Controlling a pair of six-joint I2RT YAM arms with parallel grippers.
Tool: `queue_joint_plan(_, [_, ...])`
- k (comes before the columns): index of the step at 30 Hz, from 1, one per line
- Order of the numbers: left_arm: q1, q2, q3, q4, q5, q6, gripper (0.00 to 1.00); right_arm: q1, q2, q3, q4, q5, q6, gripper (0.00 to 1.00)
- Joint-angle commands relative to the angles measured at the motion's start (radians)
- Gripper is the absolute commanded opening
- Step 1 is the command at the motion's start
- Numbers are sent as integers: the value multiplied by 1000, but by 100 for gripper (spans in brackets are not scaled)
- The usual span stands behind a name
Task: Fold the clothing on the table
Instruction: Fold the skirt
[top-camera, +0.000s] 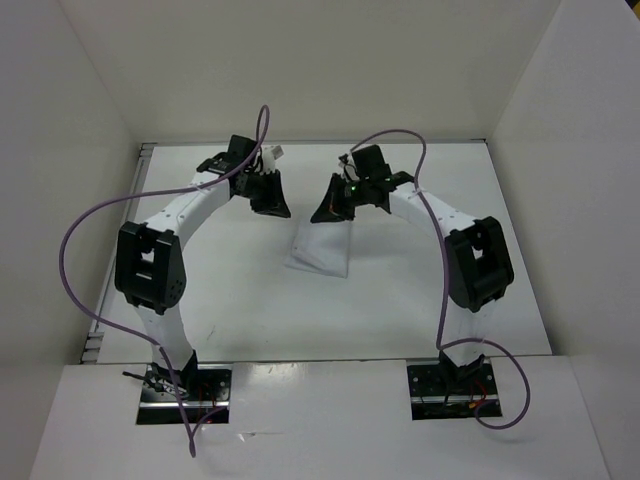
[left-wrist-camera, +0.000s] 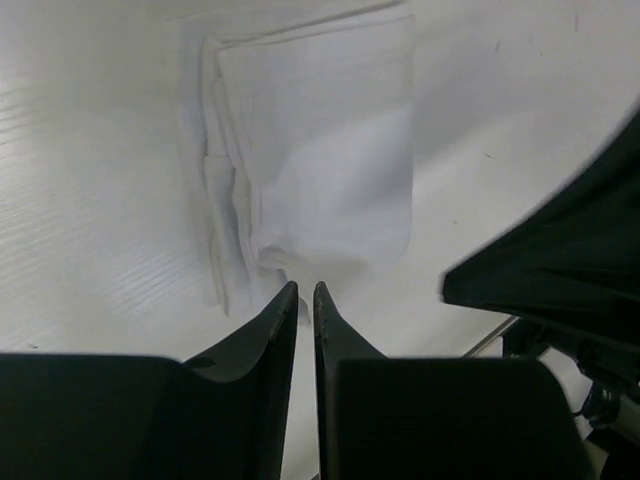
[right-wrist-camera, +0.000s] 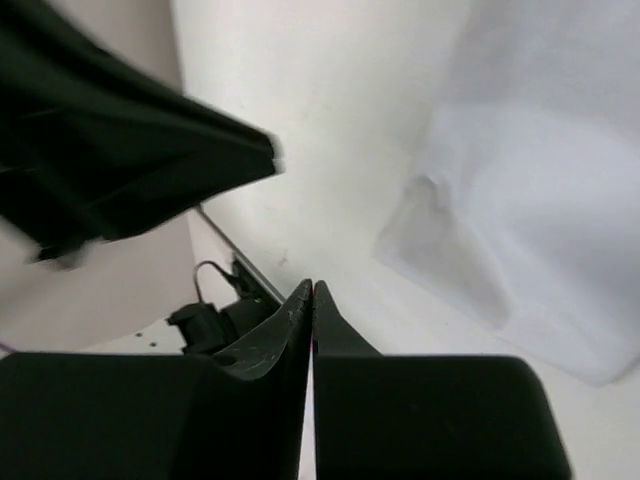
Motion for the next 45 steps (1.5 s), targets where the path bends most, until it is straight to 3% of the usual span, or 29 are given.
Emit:
queue_joint_plan(1, [2,39,36,-17,71,24,18,23,20,-79,-11,41,-2,4])
queue_joint_plan(7, [2,87,71,3,125,-8,17,42,93,-112,22,50,16,3])
queue_joint_plan(20, [42,76,50,-6,84,-17,17,187,368,59,62,10,61,2])
queue_joint_plan(25, [42,57,50,-6,84,-17,17,187,331,93,7,43,39,2])
queue_joint_plan(27, [42,20,22,-6,84,-8,24,178,232,102,-21,95,19,2])
queue_joint_plan(29, [42,-43,-8,14,84,1,38,156,111,102,-70,137,4,5])
queue_joint_plan(30, [42,-68,-54,34,84,1,50,145,69,86,-85,192,-13,12])
queue_joint_plan(31, [42,-92,-83,47,84,1,54,116,26,67,-97,217,-13,20])
queue_joint_plan(33, [53,-172,-186,99,71,1,57,75,-95,-23,-107,245,-36,39])
queue_joint_plan(36, [62,-256,-275,153,61,-49,60,-28,-236,-205,-68,254,-36,51])
queue_joint_plan(37, [71,-272,-300,153,61,-60,60,-54,-265,-297,-59,254,-36,72])
queue_joint_plan(40, [71,-336,-401,199,62,-103,60,-125,-370,-446,-38,245,-27,100])
queue_joint_plan(45, [71,-416,-553,248,98,-134,60,-135,-480,-574,-47,275,5,100])
